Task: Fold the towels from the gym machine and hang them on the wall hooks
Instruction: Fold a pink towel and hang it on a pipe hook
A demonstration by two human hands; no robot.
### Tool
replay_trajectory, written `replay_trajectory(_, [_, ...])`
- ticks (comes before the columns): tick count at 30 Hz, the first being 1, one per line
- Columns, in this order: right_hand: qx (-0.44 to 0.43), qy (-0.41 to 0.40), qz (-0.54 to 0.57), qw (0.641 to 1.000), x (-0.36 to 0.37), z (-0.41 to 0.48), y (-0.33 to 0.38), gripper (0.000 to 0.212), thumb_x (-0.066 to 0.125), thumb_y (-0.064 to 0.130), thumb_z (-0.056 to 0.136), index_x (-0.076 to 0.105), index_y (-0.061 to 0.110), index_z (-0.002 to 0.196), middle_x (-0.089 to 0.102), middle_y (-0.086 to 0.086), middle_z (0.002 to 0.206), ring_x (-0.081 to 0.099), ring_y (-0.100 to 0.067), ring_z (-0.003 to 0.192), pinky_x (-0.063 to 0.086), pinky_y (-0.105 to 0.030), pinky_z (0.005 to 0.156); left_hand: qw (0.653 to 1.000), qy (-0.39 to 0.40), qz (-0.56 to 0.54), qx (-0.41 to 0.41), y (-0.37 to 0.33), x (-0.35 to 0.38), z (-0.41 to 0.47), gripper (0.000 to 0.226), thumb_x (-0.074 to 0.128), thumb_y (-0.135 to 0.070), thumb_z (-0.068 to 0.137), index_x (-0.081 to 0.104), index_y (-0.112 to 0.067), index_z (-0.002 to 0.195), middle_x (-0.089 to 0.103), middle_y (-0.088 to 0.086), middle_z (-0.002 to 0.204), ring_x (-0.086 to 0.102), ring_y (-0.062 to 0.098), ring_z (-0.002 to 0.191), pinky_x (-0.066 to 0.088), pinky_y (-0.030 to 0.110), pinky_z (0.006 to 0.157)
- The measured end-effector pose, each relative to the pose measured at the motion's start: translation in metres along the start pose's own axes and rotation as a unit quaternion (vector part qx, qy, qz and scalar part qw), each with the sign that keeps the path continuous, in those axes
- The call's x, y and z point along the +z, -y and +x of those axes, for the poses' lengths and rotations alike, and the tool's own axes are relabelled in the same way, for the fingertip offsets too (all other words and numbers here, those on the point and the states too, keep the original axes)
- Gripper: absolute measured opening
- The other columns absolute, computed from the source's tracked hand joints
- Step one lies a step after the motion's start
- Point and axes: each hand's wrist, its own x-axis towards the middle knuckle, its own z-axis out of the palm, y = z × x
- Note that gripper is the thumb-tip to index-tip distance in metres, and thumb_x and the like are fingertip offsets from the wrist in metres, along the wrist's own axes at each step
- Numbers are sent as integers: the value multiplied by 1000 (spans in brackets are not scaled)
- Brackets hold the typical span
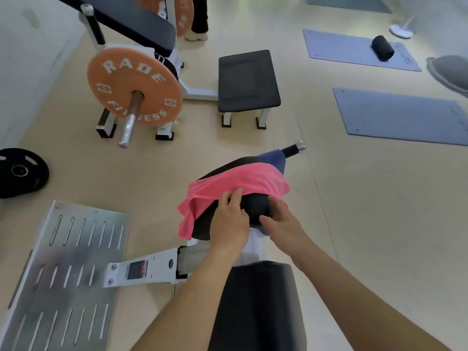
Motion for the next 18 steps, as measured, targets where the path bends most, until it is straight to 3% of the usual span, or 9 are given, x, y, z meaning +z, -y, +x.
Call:
replay_trajectory(3, [-52,5,-143,988,-6,27,-7,42,45,5,87,47,26,124,58,-1,102,56,-19,90,45,-26,72,998,-28,47,-17,1,11,24,38,43,-16,95,50,-18,132,55,5,125,57,24,105,46,36,87])
replay_trajectory(5, [-74,15,-201,977,-15,44,-15,49,42,6,88,41,25,134,57,-2,101,55,-21,89,45,-30,73,996,-62,62,-34,-1,15,37,26,41,-17,95,61,-13,112,62,6,109,61,25,94,48,37,79])
replay_trajectory(7, [-103,13,-215,971,-23,62,-19,49,42,6,86,44,27,130,60,-1,100,57,-23,90,48,-34,78,990,-82,110,-37,-3,20,45,22,41,-16,95,62,-9,94,65,7,97,62,25,85,48,37,74])
replay_trajectory(9, [-122,11,-224,967,-28,79,-20,39,46,12,84,51,24,120,62,-2,95,59,-23,86,50,-36,78,986,-75,143,-46,-9,21,51,20,44,-15,93,63,-7,91,66,8,94,61,25,85,44,34,75])
replay_trajectory(12, [-156,38,-265,951,-34,97,-26,38,51,30,80,55,25,117,61,1,107,57,-21,96,51,-41,81,987,-84,131,-48,-26,16,45,16,51,-19,84,63,-9,77,62,5,84,56,24,85,41,35,76])
replay_trajectory(15, [-242,105,-276,924,-47,99,-31,23,53,24,84,64,27,104,58,4,107,55,-19,100,47,-35,86,992,-73,30,-102,-61,21,7,12,55,-21,81,59,-10,77,58,-1,77,51,21,76,43,35,69])
replay_trajectory(18, [-207,219,-163,940,-75,74,-26,19,48,11,80,65,19,79,63,2,82,58,-20,78,52,-43,80,959,-71,-187,-203,-116,30,-41,12,50,-15,89,54,-8,82,53,-2,67,47,12,61,39,25,60])
